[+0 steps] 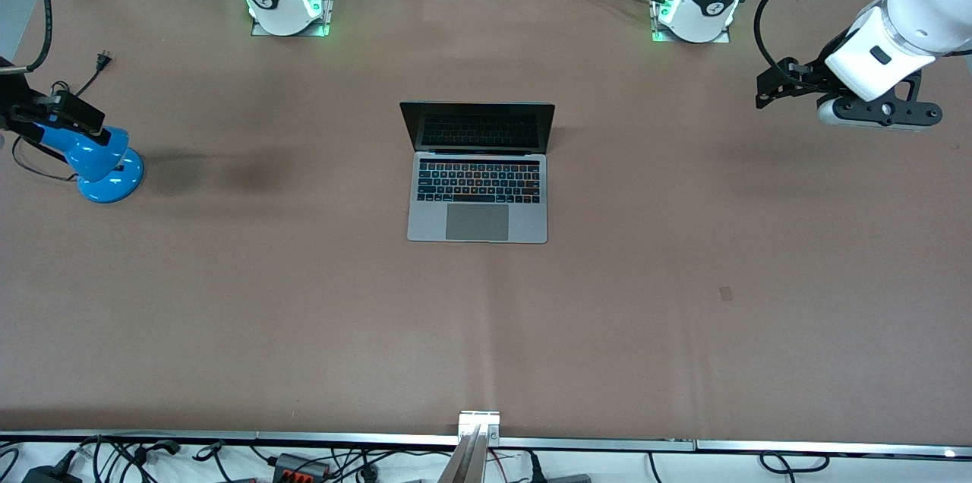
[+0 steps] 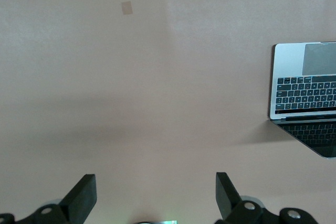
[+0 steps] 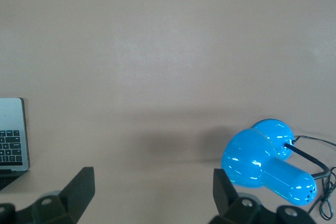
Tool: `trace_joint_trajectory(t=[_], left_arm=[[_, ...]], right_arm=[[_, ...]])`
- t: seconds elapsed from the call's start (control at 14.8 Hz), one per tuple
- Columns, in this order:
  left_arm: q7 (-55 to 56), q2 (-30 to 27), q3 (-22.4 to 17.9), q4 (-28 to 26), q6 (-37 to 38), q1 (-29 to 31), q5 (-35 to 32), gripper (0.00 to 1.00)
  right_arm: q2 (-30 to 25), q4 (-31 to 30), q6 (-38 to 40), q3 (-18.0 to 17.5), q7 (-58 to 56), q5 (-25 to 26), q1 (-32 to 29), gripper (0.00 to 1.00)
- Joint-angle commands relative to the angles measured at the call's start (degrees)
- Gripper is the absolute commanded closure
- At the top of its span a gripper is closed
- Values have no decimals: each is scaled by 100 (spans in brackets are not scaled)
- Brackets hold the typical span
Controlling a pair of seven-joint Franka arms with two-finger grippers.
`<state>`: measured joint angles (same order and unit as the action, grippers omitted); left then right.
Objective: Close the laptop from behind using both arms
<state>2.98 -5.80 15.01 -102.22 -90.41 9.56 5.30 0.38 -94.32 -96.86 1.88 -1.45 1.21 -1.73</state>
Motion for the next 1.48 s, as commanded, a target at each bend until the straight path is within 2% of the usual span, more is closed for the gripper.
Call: trace_joint_trajectory(t=[0.0, 0.4, 0.47, 0.54, 0.61, 0.74, 0.81, 0.88, 0.94, 1.01, 1.15, 1.21, 1.42], left_arm=[[-34, -149, -7, -78, 23, -33, 68, 0], [27, -123, -24, -79, 181, 29, 67, 0], [36, -88, -15, -9, 208, 29, 67, 0], [36, -70, -15, 27, 225, 29, 67, 0], [36, -44, -15, 36, 225, 29, 67, 0], [19, -35, -15, 45, 225, 20, 59, 0], [27, -35, -15, 45, 234, 20, 59, 21], [62, -61, 2, 45, 243, -6, 67, 52], [80, -61, -6, 45, 269, -15, 67, 71], [63, -61, -6, 45, 330, -15, 85, 82], [27, -61, 2, 53, 410, -41, 129, 90], [-16, -61, 29, 62, 427, -85, 199, 100], [351, -35, 466, 80, 331, -138, 910, 100]], right_arm=[[-126, -104, 18, -39, -75, 37, -20, 0], [-117, -78, 71, -39, -84, 46, -20, 0], [-117, -78, 71, -39, -75, 37, -20, 11], [-117, -78, 80, -39, -75, 37, -20, 31], [-109, -78, 80, -39, -75, 46, -20, 58], [-100, -78, 158, -39, -84, 55, -29, 82], [-91, -78, 168, -39, -84, 55, -20, 88], [-100, -69, 168, -39, -84, 55, -20, 95], [-91, -69, 168, -39, -84, 55, -20, 100], [-91, -69, 176, -39, -84, 55, -20, 100], [-91, -61, 281, -47, -75, 46, -20, 100], [-82, -61, 299, -39, -75, 46, -11, 100], [-73, -61, 317, -47, -40, 29, 50, 100]])
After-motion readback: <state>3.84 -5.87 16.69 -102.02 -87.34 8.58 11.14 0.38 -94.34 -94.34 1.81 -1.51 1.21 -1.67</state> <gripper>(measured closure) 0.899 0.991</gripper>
